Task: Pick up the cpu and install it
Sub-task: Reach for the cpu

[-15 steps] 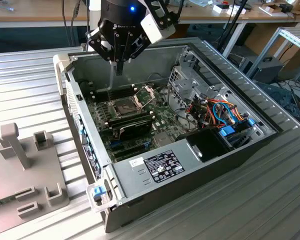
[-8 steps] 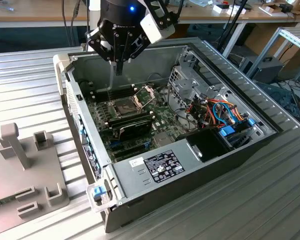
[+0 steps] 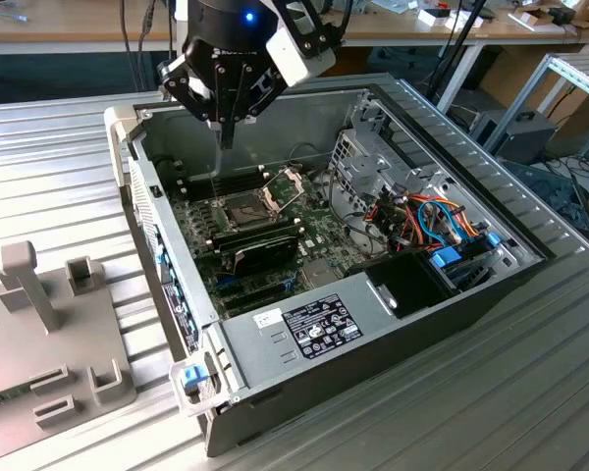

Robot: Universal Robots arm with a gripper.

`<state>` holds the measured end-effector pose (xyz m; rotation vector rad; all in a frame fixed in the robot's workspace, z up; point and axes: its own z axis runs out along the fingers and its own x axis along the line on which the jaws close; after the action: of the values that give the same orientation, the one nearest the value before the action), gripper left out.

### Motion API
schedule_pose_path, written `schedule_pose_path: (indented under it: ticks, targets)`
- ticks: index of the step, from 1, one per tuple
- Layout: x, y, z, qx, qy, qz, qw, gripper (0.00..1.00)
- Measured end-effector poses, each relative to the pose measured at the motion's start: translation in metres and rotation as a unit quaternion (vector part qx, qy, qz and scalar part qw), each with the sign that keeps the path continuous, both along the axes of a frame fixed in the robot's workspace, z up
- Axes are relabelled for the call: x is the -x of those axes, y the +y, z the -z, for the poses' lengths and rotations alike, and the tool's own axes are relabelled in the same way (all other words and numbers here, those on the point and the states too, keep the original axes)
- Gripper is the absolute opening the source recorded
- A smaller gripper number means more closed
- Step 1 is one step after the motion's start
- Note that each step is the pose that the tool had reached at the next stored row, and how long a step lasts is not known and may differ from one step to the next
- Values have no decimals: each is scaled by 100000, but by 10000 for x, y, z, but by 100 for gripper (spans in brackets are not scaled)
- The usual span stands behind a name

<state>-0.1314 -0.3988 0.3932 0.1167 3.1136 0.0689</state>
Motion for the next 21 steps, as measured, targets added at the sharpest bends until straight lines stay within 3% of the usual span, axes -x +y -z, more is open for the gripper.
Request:
schedule_pose_path:
  ticks: [21]
  targets:
    - [79, 0, 0, -1, 3, -4, 100000, 11]
